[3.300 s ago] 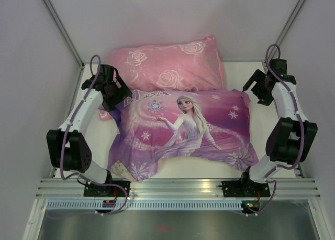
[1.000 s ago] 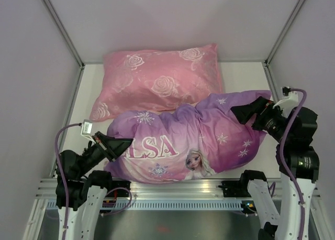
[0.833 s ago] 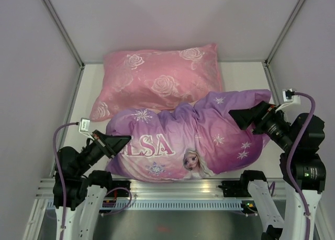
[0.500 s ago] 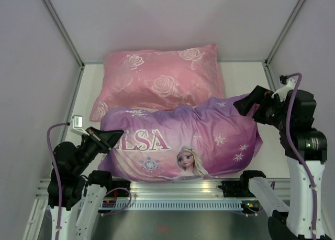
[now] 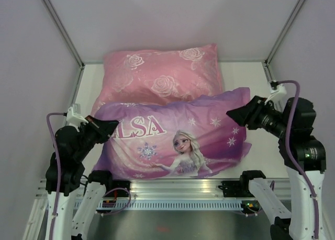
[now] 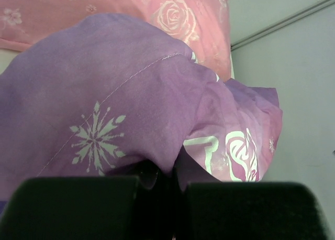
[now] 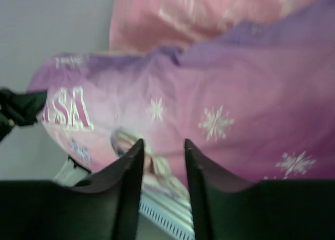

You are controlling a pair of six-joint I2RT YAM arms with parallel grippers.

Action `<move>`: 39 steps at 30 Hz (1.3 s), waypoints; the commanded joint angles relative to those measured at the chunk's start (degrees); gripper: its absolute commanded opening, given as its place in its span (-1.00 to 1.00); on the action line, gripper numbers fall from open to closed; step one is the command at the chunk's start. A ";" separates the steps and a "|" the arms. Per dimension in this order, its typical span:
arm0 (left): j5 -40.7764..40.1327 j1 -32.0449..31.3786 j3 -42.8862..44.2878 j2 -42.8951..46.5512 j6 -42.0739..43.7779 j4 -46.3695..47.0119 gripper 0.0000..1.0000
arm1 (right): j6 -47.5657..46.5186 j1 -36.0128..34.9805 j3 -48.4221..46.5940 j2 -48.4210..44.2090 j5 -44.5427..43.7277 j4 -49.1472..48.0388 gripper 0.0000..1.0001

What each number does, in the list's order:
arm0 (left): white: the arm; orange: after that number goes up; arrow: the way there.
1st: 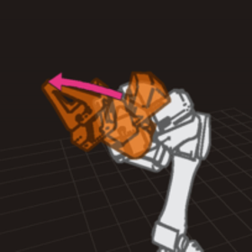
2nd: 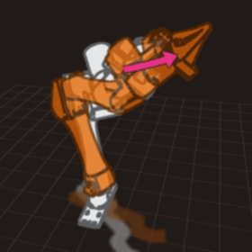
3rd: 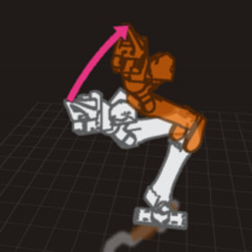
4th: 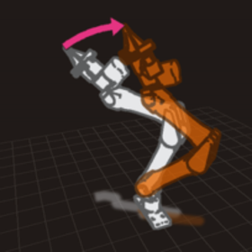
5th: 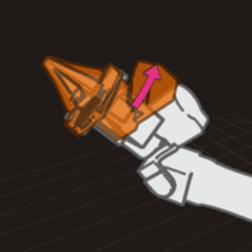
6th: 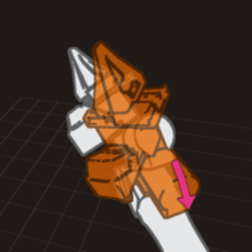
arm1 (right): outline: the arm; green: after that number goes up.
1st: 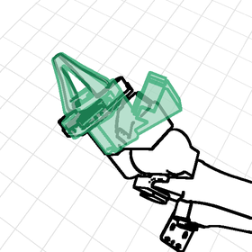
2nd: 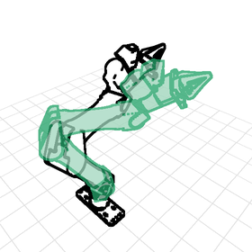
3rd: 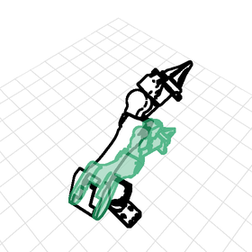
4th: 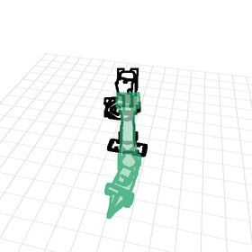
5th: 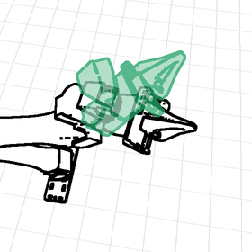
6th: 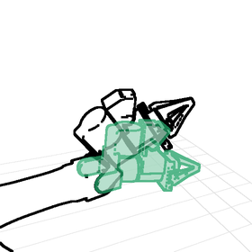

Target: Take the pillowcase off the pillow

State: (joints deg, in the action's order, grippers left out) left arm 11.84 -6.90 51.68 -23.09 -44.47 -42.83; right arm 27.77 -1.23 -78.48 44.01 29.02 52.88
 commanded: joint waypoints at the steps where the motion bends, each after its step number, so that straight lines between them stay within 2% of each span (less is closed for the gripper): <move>1: -1.29 -0.22 7.18 -4.57 3.59 8.38 -0.95 | 4.52 -4.20 7.55 -3.30 10.75 -0.19 -0.28; 4: -1.38 -0.22 11.23 -9.49 5.09 8.20 -0.95 | 3.87 -8.69 12.35 -4.63 10.53 1.52 -0.38; 6: -0.33 -0.22 13.00 -11.44 5.62 8.55 -0.95 | 3.70 -11.32 16.14 -5.33 10.54 1.96 -0.56; 8: 0.55 -0.22 15.46 -13.03 6.32 8.38 -0.95 | 1.69 -12.47 19.49 -5.25 5.98 4.32 -0.64; 13: 4.68 -0.14 19.85 -12.68 7.03 8.63 -0.95 | 0.18 -13.44 26.08 -3.41 -1.14 3.29 -0.67; 16: 11.69 -0.22 22.84 -12.07 6.94 10.21 -0.95 | 0.44 -13.44 29.24 -2.35 -4.39 0.30 -0.67; 19: 15.57 -0.22 26.09 -12.33 6.85 11.62 -0.95 | 3.07 -13.44 33.89 -2.96 -2.92 -3.65 -0.70; 22: 23.81 -0.22 27.16 -13.38 5.01 15.39 -0.95 | 8.93 -13.44 42.22 -5.16 3.31 -12.50 -0.87; 24: 28.74 -0.22 26.37 -13.91 0.80 21.88 -0.95 | 12.64 -13.97 47.34 -6.65 7.01 -17.44 -0.91; 25: 34.60 -0.14 24.19 -13.91 -1.30 24.96 -0.95 | 16.66 -14.06 52.15 -7.00 7.54 -22.94 -0.94; 26: 37.70 -0.22 22.69 -13.74 -6.28 33.43 -0.95 | 19.40 -14.58 54.63 -7.62 8.42 -26.83 -0.94; 27: 40.52 -0.22 21.28 -13.39 -8.86 37.34 -0.95 | 21.69 -14.76 58.66 -7.62 8.69 -30.78 -0.94; 28: 45.16 -0.22 18.83 -12.86 -11.32 41.99 -0.95 | 26.67 -14.85 60.44 -7.01 8.60 -39.44 -0.94; 30: 48.09 -0.22 16.71 -12.16 -17.13 51.21 -0.95 | 30.49 -16.25 62.65 -1.49 8.34 -49.14 -0.96; 31: 50.11 -0.22 16.61 -11.72 -18.10 52.66 -0.95 | 31.98 -17.39 61.96 1.49 7.21 -57.02 -0.96; 33: 51.79 -0.22 16.87 -11.62 -20.47 56.08 -0.95 | 32.35 -23.52 56.11 12.81 4.66 -61.82 -0.96; 34: 53.36 -0.22 17.13 -11.89 -21.70 57.75 -0.95 | 32.00 -26.16 53.11 21.73 3.52 -65.68 -0.96; 35: 53.99 -0.22 17.14 -11.89 -24.50 61.16 -0.95 | 31.91 -31.49 46.12 26.00 2.90 -66.93 -0.95; 37: 55.30 -0.22 17.22 -11.63 -26.54 62.59 -0.95 | 31.38 -35.75 38.87 36.17 1.32 -68.87 -0.93; 39: 55.84 -0.22 17.66 -10.22 -25.85 60.95 -0.95 | 30.24 -38.49 29.06 40.96 -0.71 -66.78 -0.92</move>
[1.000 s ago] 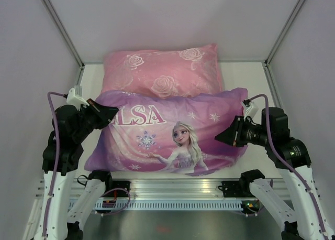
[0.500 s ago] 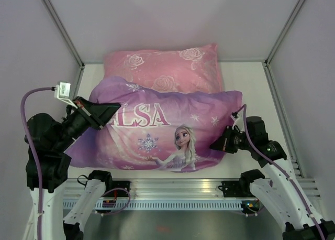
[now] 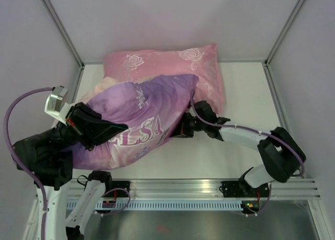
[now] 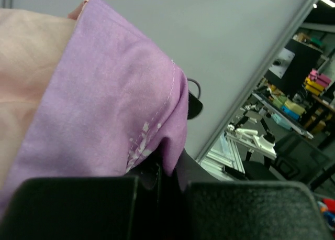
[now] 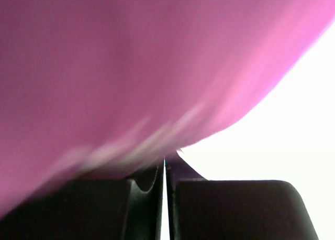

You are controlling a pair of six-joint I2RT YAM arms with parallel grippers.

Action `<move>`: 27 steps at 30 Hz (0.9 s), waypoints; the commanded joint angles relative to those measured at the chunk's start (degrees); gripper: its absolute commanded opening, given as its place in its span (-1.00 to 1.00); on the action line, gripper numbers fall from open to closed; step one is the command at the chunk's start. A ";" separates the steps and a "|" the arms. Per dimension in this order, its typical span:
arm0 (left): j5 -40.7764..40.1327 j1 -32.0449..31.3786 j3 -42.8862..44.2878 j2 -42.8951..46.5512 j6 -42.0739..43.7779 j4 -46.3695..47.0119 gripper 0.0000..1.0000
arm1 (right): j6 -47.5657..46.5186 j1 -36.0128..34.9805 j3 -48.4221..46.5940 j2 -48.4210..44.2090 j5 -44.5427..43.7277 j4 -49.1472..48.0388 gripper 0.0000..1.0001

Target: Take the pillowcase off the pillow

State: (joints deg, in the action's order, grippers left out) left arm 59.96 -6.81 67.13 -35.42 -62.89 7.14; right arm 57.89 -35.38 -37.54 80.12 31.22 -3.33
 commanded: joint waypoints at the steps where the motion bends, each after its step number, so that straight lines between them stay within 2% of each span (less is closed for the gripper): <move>1: 7.54 -0.31 2.13 2.89 -6.20 6.10 -0.95 | -0.14 -4.53 -14.47 7.66 -3.88 -8.99 -0.92; 3: 7.10 -0.31 0.64 5.96 -1.81 0.02 -0.95 | -4.68 -4.09 -22.26 8.56 -6.77 -4.17 -0.85; 4: 6.92 -0.31 0.02 7.02 2.47 -6.63 -0.95 | -6.72 -3.83 -24.66 8.13 -12.27 3.08 -0.78; 5: 6.40 -0.31 -2.25 9.38 4.60 -11.05 -0.95 | -8.04 -2.87 -27.12 7.60 -13.54 5.59 -0.71; 7: 4.29 -0.31 -6.99 12.11 5.59 -13.55 -0.95 | -10.07 0.98 -28.20 6.37 -10.94 7.28 -0.34; 8: 3.59 -0.31 -12.50 15.09 5.33 -13.90 -0.95 | -11.03 2.66 -30.38 6.28 -9.96 8.94 -0.16; 9: 1.58 -0.31 -15.08 16.42 5.41 -14.77 -0.95 | -15.65 4.42 -32.58 6.28 -10.56 18.18 0.16; 12: -1.07 -0.31 -25.80 23.36 5.15 -16.10 -0.95 | -25.34 7.51 -38.83 2.62 -19.43 32.64 0.45; 15: -2.13 -0.31 -32.32 28.63 6.55 -19.78 -0.95 | -26.25 9.97 -35.86 -4.32 -19.28 31.74 0.73; 16: -2.65 -0.31 -33.11 29.61 7.51 -20.92 -0.95 | -26.07 11.98 -34.98 -5.22 -18.05 30.76 0.96; 21: -4.07 -0.31 -33.21 33.05 9.72 -25.32 -0.95 | -23.53 14.98 -34.62 1.33 -4.44 25.41 0.96; 24: -3.54 -0.22 -31.98 32.61 11.30 -27.08 -0.95 | -20.63 15.07 -34.00 4.86 -7.48 21.80 0.96; 27: -3.80 -0.31 -31.36 33.04 12.97 -28.75 -0.95 | -20.53 15.51 -36.28 9.59 -8.89 22.23 0.96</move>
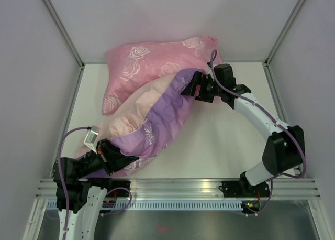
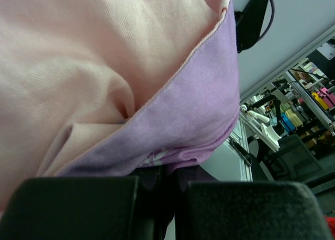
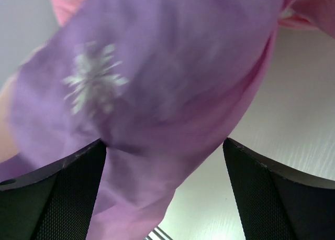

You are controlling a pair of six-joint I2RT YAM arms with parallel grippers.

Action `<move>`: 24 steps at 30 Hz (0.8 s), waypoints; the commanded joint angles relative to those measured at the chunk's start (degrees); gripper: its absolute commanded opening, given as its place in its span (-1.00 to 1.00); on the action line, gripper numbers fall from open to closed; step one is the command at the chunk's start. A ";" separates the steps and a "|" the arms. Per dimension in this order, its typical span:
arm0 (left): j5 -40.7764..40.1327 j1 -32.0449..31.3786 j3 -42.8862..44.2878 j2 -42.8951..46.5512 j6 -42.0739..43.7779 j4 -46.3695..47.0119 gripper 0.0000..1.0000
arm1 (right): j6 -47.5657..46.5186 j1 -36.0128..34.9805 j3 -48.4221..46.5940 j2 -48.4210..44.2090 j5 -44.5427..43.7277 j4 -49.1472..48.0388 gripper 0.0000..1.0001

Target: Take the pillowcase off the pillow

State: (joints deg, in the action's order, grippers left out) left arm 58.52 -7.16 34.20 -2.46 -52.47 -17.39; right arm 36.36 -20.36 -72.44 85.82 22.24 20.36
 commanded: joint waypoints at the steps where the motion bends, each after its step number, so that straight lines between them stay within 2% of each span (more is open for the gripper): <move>1: -2.10 0.04 1.40 0.26 2.55 -4.23 -0.95 | 1.26 0.58 -1.99 5.05 0.35 -1.99 0.96; 5: -2.36 0.04 1.31 0.87 3.77 -6.78 -0.95 | 3.71 1.11 -4.63 10.32 3.93 -8.57 0.94; 6: -2.88 0.04 1.40 0.88 4.12 -7.74 -0.95 | 4.50 1.20 -5.16 12.16 5.17 -10.50 0.86; 7: -3.50 0.13 1.57 0.88 4.82 -8.53 -0.95 | 5.03 1.20 -5.60 12.79 6.49 -11.30 0.65; 8: -4.29 0.04 2.53 0.88 5.53 -11.32 -0.95 | 5.30 1.20 -5.08 13.05 7.63 -12.09 -0.23; 9: -7.43 0.04 3.15 0.44 7.10 -13.18 -0.95 | 5.39 1.11 -4.38 12.19 7.21 -12.45 -0.99; 11: -12.27 0.04 4.90 -0.44 8.86 -20.53 -0.95 | 4.86 1.20 0.42 9.03 2.58 -12.44 -0.99; 14: -24.12 0.13 5.44 -3.68 9.67 -29.50 -0.95 | 2.41 1.29 8.35 -1.07 -4.19 -9.74 -0.99; 15: -31.20 0.04 5.27 -6.04 8.36 -31.63 -0.95 | 1.88 1.29 10.37 -7.45 -8.22 -6.59 -0.99; 16: -34.15 0.04 4.40 -7.37 7.39 -32.96 -0.95 | 1.00 1.20 14.48 -11.08 -10.79 -4.73 -0.99; 18: -36.82 0.13 2.73 -12.10 6.16 -31.32 -0.95 | 1.00 1.29 19.25 -22.41 -14.84 -0.68 -0.99; 20: -33.06 0.04 -1.13 -16.59 5.80 -25.89 -0.95 | 0.73 1.29 24.88 -32.41 -16.43 5.09 -0.99; 21: -31.64 0.04 -2.19 -19.31 5.80 -20.03 -0.95 | 1.08 1.20 26.98 -35.26 -14.70 6.00 -0.99; 22: -30.76 0.04 -2.64 -26.56 6.23 -17.10 -0.95 | 2.13 1.20 31.53 -37.98 -12.59 6.27 -0.99; 24: -31.27 0.04 -0.29 -34.50 9.20 -13.65 -0.95 | 2.84 1.20 37.69 -43.79 -7.06 8.37 -0.99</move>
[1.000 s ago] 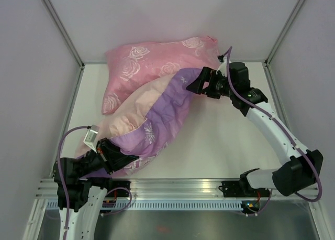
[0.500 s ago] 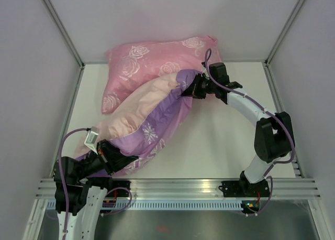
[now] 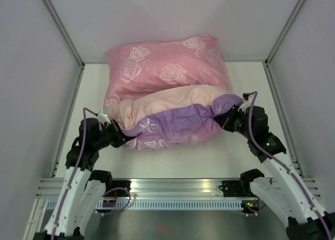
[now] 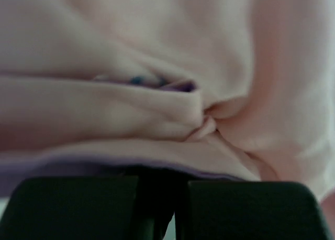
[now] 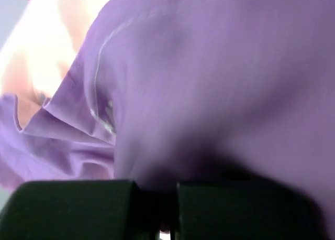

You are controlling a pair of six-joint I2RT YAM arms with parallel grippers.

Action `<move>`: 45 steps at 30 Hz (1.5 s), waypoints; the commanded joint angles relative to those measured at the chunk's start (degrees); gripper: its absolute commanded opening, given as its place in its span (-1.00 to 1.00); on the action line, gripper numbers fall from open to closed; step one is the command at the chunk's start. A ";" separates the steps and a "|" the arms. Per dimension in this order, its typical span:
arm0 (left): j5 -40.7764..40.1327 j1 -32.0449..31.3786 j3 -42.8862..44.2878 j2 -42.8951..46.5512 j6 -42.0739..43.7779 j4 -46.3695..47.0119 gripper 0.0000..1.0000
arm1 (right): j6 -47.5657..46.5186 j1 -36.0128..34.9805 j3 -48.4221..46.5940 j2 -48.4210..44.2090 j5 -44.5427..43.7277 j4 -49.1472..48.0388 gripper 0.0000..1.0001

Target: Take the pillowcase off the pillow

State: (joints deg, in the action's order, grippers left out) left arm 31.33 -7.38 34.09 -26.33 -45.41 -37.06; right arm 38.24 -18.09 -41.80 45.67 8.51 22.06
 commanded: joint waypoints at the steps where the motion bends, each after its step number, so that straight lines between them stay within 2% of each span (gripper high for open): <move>1: -5.56 0.26 4.02 -18.51 3.47 6.21 -0.95 | 0.87 -1.25 9.00 -6.88 8.17 8.76 -0.99; 3: -7.42 0.26 9.13 -24.45 6.72 3.07 -0.95 | 0.61 -1.34 11.82 -10.15 9.85 11.41 -0.99; 4: -8.56 0.26 13.51 -26.56 7.26 1.39 -0.95 | 0.52 -1.42 13.74 -12.08 11.77 12.47 -0.88; 6: -11.55 0.26 15.48 -24.93 7.61 -0.55 -0.95 | -0.27 -1.34 13.85 -16.92 12.93 17.47 -0.27; 7: -13.21 0.26 15.31 -20.48 7.35 -1.52 -0.82 | -0.62 -1.42 12.20 -19.54 12.84 21.84 0.27; 8: -14.44 0.26 14.96 -17.82 6.57 -2.22 -0.60 | -1.49 -1.43 11.05 -20.70 12.67 23.88 0.42; 9: -16.02 0.26 14.61 -15.10 5.95 -3.45 -0.26 | -1.67 -1.43 8.17 -21.75 12.32 25.82 0.60; 10: -18.21 0.26 14.61 -11.76 5.25 -7.46 -0.05 | -1.50 -1.43 6.57 -22.63 11.97 27.66 0.84; 11: -22.41 0.26 14.61 -5.81 3.85 -9.42 0.12 | -1.15 -1.43 4.99 -24.03 11.36 30.29 0.90; 12: -24.72 0.26 14.95 -2.27 2.79 -11.87 0.34 | -0.28 -1.34 1.76 -24.66 11.44 31.28 0.93; 14: -30.16 0.26 15.22 7.28 -1.24 -18.20 0.44 | 0.08 -1.34 -1.51 -25.97 10.04 33.91 0.95; 17: -34.91 0.34 13.73 16.36 -6.25 -23.73 0.64 | -0.62 -1.34 -6.70 -25.64 7.66 34.98 0.94; 20: -39.31 0.34 13.02 25.25 -10.65 -28.67 0.67 | -2.29 -1.34 -8.21 -21.44 9.41 31.05 0.93; 22: -40.21 0.26 13.02 29.64 -11.19 -28.42 0.70 | -1.94 -1.34 -7.51 -17.40 13.09 24.74 0.92; 23: -39.51 0.26 13.02 29.67 -9.54 -27.29 0.77 | -1.50 -1.42 -7.07 -16.15 14.59 22.17 0.91; 24: -38.20 0.34 12.94 28.80 -7.96 -23.28 0.87 | -0.98 -1.34 -6.80 -14.66 16.69 19.97 0.90; 26: -32.67 0.26 12.85 22.50 -4.01 -19.91 0.87 | 0.17 -1.34 -7.06 -9.91 17.76 14.08 0.89; 27: -29.69 0.34 12.93 19.59 -2.51 -17.20 0.84 | 0.43 -1.42 -7.50 -8.33 18.20 12.32 0.88; 28: -24.01 0.35 13.02 12.51 0.55 -16.30 0.82 | 0.78 -1.51 -7.85 -5.10 18.29 9.60 0.86; 30: -19.92 0.34 13.90 6.14 2.86 -16.81 0.71 | 1.75 -2.65 -9.34 -2.27 17.86 7.04 0.85; 31: -18.34 0.35 14.25 3.24 3.56 -17.08 0.68 | 2.01 -3.79 -10.13 0.18 14.29 5.72 0.84; 34: -12.38 0.34 13.55 1.71 6.64 -12.96 0.56 | 2.63 -13.79 -13.74 6.33 4.01 4.48 0.83; 35: -11.13 0.26 13.29 2.67 6.82 -11.47 0.51 | 2.72 -19.47 -15.31 8.45 2.75 4.04 0.83; 36: -10.16 0.26 13.55 2.60 6.91 -10.67 0.45 | 2.89 -22.14 -16.20 10.65 0.65 3.86 0.84; 38: -8.66 0.26 14.51 0.68 7.79 -10.93 0.43 | 3.16 -30.38 -17.61 16.45 -6.53 2.90 0.83; 41: -7.60 0.26 16.36 -5.39 9.90 -11.28 0.42 | 4.12 -36.65 -18.67 21.29 -10.79 0.62 0.85; 45: -4.28 0.00 17.86 -10.92 11.66 -9.09 0.54 | 5.79 -38.16 -17.35 25.59 -10.89 -3.94 0.86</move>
State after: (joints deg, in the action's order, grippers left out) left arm 21.80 -6.96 49.67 -33.85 -38.02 -49.76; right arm 42.06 -55.57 -58.59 69.60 2.57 23.83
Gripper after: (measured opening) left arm 0.760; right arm 0.925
